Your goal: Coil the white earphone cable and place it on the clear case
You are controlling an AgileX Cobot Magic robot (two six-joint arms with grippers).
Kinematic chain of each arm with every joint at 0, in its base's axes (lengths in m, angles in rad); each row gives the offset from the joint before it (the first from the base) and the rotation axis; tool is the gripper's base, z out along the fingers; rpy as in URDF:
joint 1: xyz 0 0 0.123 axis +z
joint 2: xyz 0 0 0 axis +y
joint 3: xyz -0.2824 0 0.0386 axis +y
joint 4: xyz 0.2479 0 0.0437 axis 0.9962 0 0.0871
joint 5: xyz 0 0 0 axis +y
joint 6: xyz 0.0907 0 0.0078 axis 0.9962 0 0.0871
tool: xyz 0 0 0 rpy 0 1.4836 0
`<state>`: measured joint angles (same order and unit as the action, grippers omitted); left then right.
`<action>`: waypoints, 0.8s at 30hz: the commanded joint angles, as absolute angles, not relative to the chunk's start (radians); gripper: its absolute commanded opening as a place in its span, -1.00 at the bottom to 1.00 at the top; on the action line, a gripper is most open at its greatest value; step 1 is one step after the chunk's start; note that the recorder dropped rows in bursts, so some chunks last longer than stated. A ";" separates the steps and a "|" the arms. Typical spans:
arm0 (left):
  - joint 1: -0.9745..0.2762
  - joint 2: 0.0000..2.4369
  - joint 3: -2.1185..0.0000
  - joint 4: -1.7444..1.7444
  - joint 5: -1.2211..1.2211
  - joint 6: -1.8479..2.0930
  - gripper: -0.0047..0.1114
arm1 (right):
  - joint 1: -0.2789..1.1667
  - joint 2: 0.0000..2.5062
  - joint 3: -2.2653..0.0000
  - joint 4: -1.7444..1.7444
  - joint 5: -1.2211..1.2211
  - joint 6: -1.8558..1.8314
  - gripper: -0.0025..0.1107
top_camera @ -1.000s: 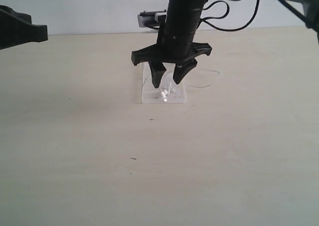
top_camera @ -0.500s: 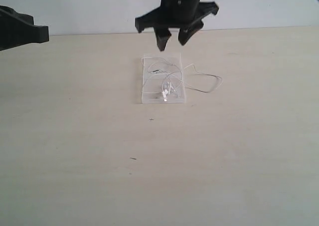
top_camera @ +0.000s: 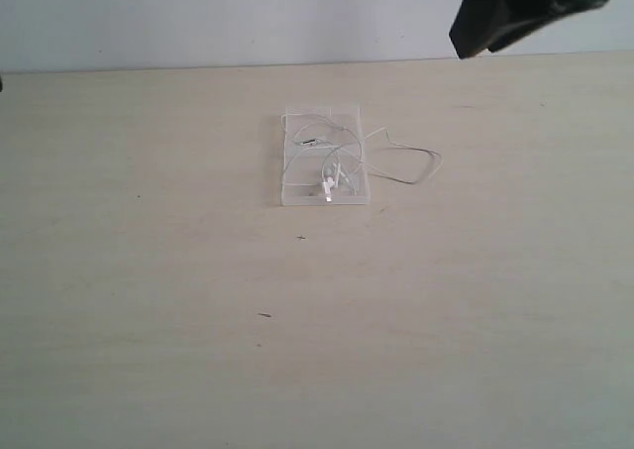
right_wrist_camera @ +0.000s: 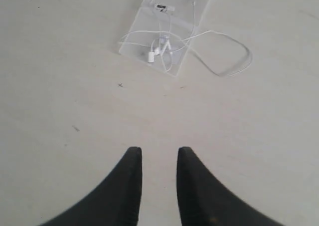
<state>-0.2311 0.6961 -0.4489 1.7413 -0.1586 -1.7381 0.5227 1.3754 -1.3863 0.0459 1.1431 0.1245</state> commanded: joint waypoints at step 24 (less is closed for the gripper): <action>-0.231 0.285 -0.244 1.250 -0.266 -1.415 -0.92 | 0.522 1.225 -1.158 0.074 1.059 0.125 -0.53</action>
